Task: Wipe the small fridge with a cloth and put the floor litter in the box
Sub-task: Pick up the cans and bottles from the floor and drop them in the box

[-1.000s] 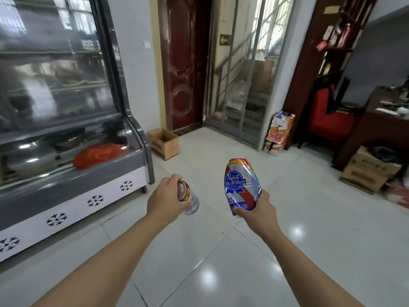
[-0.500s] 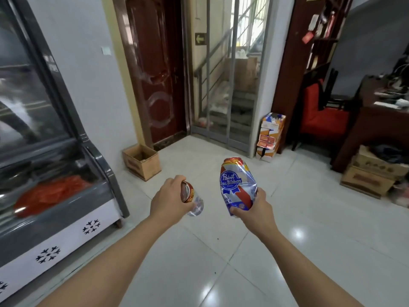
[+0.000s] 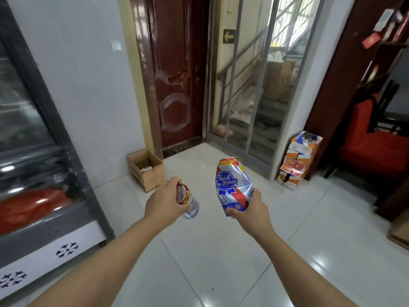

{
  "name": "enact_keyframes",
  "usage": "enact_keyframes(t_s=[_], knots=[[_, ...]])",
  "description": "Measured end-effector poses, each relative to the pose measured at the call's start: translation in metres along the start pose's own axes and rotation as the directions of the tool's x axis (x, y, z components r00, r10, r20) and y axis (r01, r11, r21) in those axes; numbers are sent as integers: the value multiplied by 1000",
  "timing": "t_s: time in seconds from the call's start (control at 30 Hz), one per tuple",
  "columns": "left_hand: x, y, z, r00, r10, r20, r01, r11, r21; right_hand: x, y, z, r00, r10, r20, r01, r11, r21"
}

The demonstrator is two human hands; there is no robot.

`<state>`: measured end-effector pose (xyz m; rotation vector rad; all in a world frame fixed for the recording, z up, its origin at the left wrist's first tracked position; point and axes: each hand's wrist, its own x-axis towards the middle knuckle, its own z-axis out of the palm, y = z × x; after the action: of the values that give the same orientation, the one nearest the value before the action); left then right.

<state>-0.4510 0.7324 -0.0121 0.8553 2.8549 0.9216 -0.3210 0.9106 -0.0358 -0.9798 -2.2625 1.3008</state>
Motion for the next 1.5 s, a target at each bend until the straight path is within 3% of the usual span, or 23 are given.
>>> enact_keyframes(t_s=[0.3, 0.53, 1.0, 1.5], knots=[[218, 22, 52, 999, 29, 25, -29, 1000, 8, 205, -9, -2, 998, 31, -53, -31, 1000, -2], [356, 39, 95, 999, 25, 26, -26, 999, 24, 354, -12, 1, 1000, 26, -16, -26, 1000, 13], [607, 64, 172, 958, -277, -72, 280, 959, 40, 684, -28, 16, 971, -77, 226, 87, 996, -35], [881, -11, 196, 886, -441, -144, 443, 896, -16, 964, -97, 136, 914, -108, 392, 148, 986, -72]])
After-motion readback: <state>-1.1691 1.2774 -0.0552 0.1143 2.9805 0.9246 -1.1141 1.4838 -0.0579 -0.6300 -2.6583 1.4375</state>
